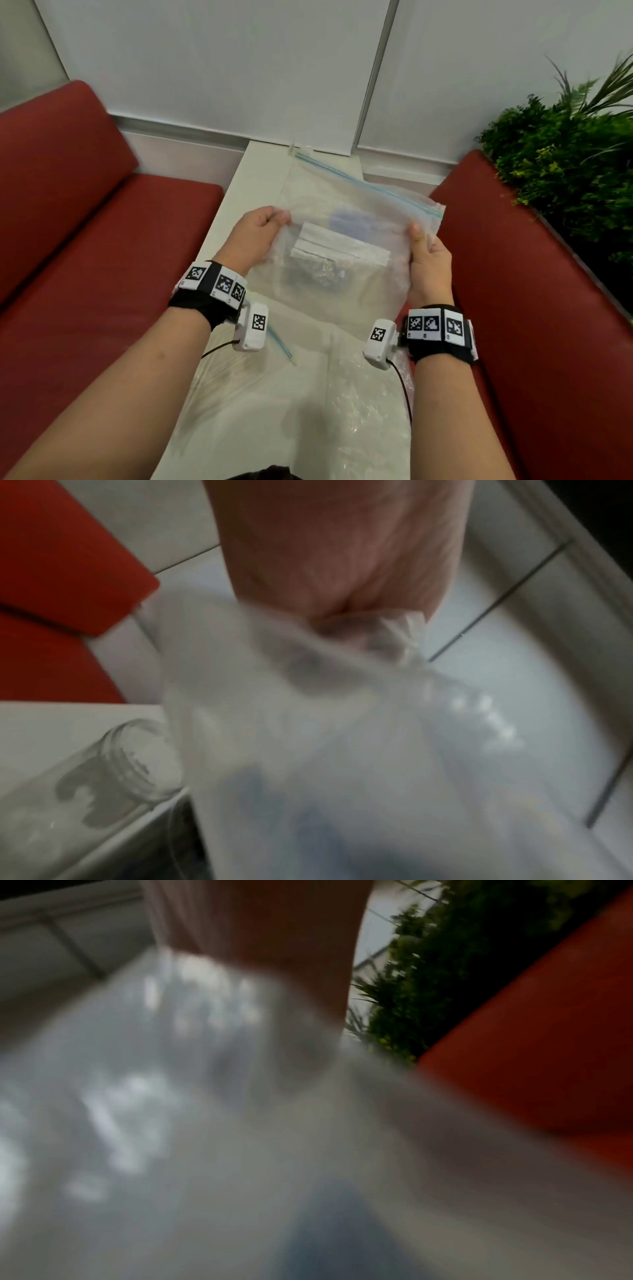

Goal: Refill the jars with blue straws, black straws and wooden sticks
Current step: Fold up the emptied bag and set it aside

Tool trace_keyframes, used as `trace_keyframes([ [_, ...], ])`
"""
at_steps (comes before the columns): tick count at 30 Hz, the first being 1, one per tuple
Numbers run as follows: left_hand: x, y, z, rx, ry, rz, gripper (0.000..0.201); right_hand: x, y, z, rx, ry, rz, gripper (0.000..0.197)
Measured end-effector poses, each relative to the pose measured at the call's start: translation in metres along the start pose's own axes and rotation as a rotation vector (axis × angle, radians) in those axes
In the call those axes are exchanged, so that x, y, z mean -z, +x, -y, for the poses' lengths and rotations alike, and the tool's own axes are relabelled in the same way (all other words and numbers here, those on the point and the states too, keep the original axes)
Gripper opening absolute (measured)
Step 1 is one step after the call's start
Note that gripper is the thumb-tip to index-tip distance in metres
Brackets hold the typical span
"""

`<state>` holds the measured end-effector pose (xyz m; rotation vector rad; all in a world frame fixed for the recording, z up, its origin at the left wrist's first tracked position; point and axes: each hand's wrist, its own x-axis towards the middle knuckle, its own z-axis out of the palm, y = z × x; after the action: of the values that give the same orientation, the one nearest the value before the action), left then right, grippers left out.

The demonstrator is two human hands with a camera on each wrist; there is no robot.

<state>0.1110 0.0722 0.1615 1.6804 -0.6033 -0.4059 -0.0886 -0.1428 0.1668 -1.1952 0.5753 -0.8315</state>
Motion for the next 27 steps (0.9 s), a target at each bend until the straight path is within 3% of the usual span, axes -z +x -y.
trace_keyframes([
  [2, 0.001, 0.001, 0.003, 0.027, -0.096, -0.111, 0.028, 0.001, 0.001, -0.002, -0.098, -0.029, 0.192, 0.053],
  [4, 0.009, 0.002, 0.003, 0.057, -0.209, -0.123, 0.027, 0.004, -0.001, -0.005, -0.202, -0.111, 0.353, 0.063],
  [6, 0.021, 0.001, 0.005, 0.103, -0.296, 0.046, 0.02, 0.01, -0.001, -0.011, -0.246, -0.092, 0.383, 0.064],
  [8, 0.033, -0.001, 0.01, 0.144, -0.286, 0.261, 0.04, 0.014, -0.003, -0.013, -0.252, -0.016, 0.373, 0.06],
  [10, 0.042, -0.002, 0.014, 0.142, -0.24, 0.353, 0.05, 0.017, -0.004, -0.014, -0.248, 0.022, 0.384, 0.045],
  [14, 0.048, -0.002, 0.016, 0.109, -0.262, 0.28, 0.023, 0.024, -0.009, -0.02, -0.247, 0.07, 0.356, 0.025],
  [16, 0.048, 0.0, 0.021, 0.089, -0.245, 0.23, 0.024, 0.024, -0.013, -0.023, -0.234, 0.02, 0.338, 0.018],
  [20, 0.043, 0.002, 0.022, 0.069, -0.312, 0.105, 0.034, 0.019, -0.015, -0.027, -0.175, -0.088, 0.312, 0.028],
  [22, 0.041, 0.002, 0.019, 0.113, -0.445, 0.085, 0.019, 0.016, -0.016, -0.027, -0.14, -0.072, 0.289, 0.036],
  [23, 0.041, 0.003, 0.019, 0.162, -0.481, 0.13, 0.024, 0.016, -0.017, -0.025, -0.125, -0.04, 0.278, 0.038],
  [25, 0.042, 0.003, 0.022, 0.282, -0.395, 0.259, 0.079, 0.016, -0.021, -0.023, -0.084, 0.008, 0.267, 0.036],
  [27, 0.042, 0.003, 0.024, 0.348, -0.317, 0.36, 0.103, 0.014, -0.026, -0.021, -0.017, -0.032, 0.276, 0.037],
])
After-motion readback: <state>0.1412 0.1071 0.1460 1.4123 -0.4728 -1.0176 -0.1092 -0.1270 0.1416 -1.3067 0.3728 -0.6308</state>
